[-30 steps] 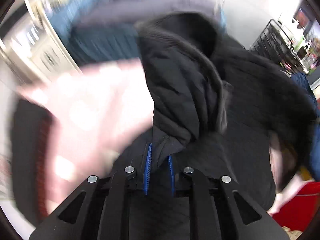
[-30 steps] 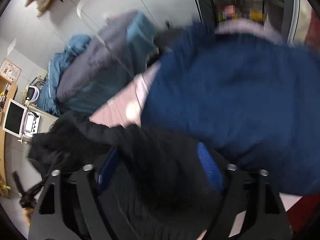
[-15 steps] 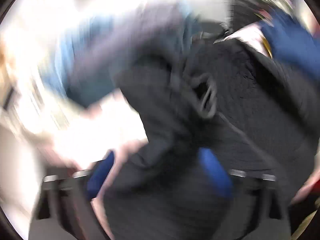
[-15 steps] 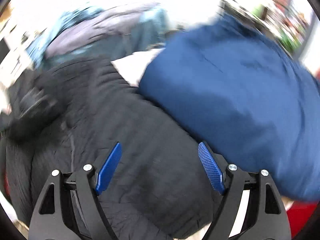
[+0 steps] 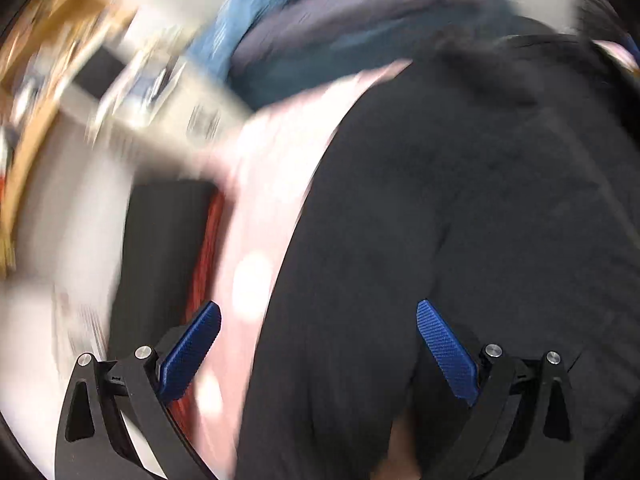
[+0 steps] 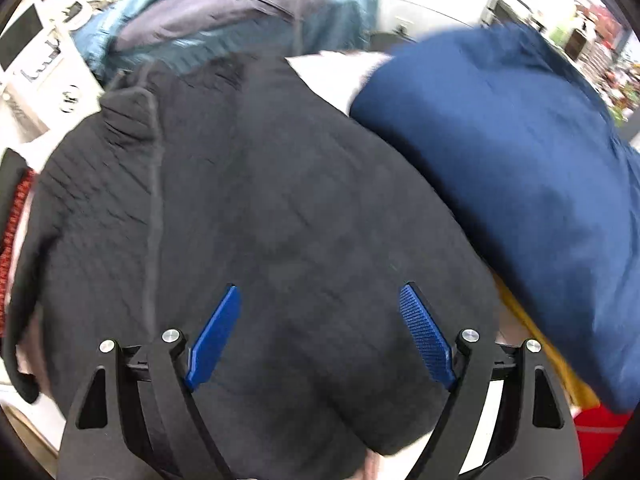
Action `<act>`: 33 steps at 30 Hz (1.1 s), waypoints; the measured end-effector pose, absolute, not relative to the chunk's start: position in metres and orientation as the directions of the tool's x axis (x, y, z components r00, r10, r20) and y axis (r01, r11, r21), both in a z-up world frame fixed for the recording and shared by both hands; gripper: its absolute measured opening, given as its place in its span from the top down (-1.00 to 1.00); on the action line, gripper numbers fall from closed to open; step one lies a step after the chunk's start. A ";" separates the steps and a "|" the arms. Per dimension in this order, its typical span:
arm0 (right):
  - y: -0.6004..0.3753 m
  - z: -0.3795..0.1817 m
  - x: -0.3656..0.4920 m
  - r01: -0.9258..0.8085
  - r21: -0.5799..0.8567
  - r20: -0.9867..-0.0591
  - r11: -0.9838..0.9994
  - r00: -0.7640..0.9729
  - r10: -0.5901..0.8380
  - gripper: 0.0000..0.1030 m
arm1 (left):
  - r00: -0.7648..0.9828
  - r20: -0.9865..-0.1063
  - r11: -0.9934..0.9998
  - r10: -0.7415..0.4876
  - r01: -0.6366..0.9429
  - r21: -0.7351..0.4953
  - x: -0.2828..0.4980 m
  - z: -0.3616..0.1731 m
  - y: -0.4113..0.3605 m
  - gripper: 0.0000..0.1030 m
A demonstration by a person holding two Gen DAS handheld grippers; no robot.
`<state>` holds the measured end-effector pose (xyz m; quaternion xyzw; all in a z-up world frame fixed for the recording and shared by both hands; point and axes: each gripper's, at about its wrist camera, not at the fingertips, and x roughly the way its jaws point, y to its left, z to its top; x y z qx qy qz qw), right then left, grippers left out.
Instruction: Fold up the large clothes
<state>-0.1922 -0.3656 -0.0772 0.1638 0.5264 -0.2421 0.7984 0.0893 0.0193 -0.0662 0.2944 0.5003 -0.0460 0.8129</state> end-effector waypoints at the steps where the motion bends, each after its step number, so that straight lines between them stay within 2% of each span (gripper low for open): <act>1: -0.369 -0.079 -0.202 0.573 -0.002 -0.925 0.819 0.311 -0.220 -0.58 | 0.449 -0.861 0.862 0.240 0.310 0.401 0.079 -0.069 0.056 -0.88; 4: -0.372 -0.088 -0.226 0.601 -0.017 -0.938 0.799 0.268 -0.222 -0.58 | 0.351 -0.894 0.913 0.277 0.195 0.359 0.048 -0.067 0.133 -0.88; 9: -0.361 -0.095 -0.240 0.558 -0.019 -0.950 0.830 0.249 -0.190 -0.58 | 0.297 -0.922 0.930 0.250 0.193 0.314 0.012 -0.084 0.159 -0.88; 14: -0.327 -0.103 -0.247 0.446 -0.123 -0.952 0.886 0.200 -0.233 -0.58 | 0.359 -0.901 0.905 0.244 0.250 0.345 -0.015 -0.095 0.144 -0.88; 16: -0.321 -0.116 -0.249 0.435 -0.209 -0.947 0.876 0.135 -0.293 -0.58 | 0.348 -0.883 0.862 0.315 0.285 0.420 -0.012 -0.114 0.129 -0.89; 18: -0.324 -0.126 -0.252 0.460 -0.220 -0.950 0.860 0.099 -0.296 -0.58 | 0.341 -0.858 0.834 0.383 0.271 0.480 -0.001 -0.135 0.120 -0.89; 19: -0.329 -0.130 -0.255 0.488 -0.208 -0.956 0.848 0.082 -0.282 -0.57 | 0.330 -0.851 0.833 0.408 0.248 0.495 0.006 -0.144 0.120 -0.70; 20: -0.332 -0.133 -0.259 0.502 -0.204 -0.958 0.840 0.073 -0.277 -0.46 | 0.313 -0.852 0.834 0.420 0.236 0.498 0.013 -0.151 0.121 -0.23; 21: -0.336 -0.133 -0.262 0.516 -0.206 -0.959 0.832 0.061 -0.275 -0.38 | 0.294 -0.853 0.838 0.431 0.220 0.499 0.027 -0.153 0.124 -0.04; 23: -0.344 -0.131 -0.268 0.536 -0.208 -0.957 0.818 0.061 -0.283 -0.31 | 0.313 -0.829 0.836 0.463 0.156 0.526 0.047 -0.145 0.128 0.58; 26: -0.361 -0.124 -0.275 0.564 -0.202 -0.955 0.801 0.067 -0.288 -0.25 | 0.414 -0.732 0.803 0.541 0.007 0.596 0.090 -0.101 0.148 0.80; 28: -0.370 -0.121 -0.279 0.580 -0.191 -0.957 0.792 0.068 -0.281 -0.21 | 0.506 -0.671 0.800 0.542 -0.068 0.596 0.115 -0.061 0.155 0.82; 33: -0.387 -0.117 -0.287 0.606 -0.182 -0.958 0.774 0.068 -0.279 -0.20 | 0.705 -0.517 0.790 0.485 -0.100 0.605 0.159 0.028 0.122 0.82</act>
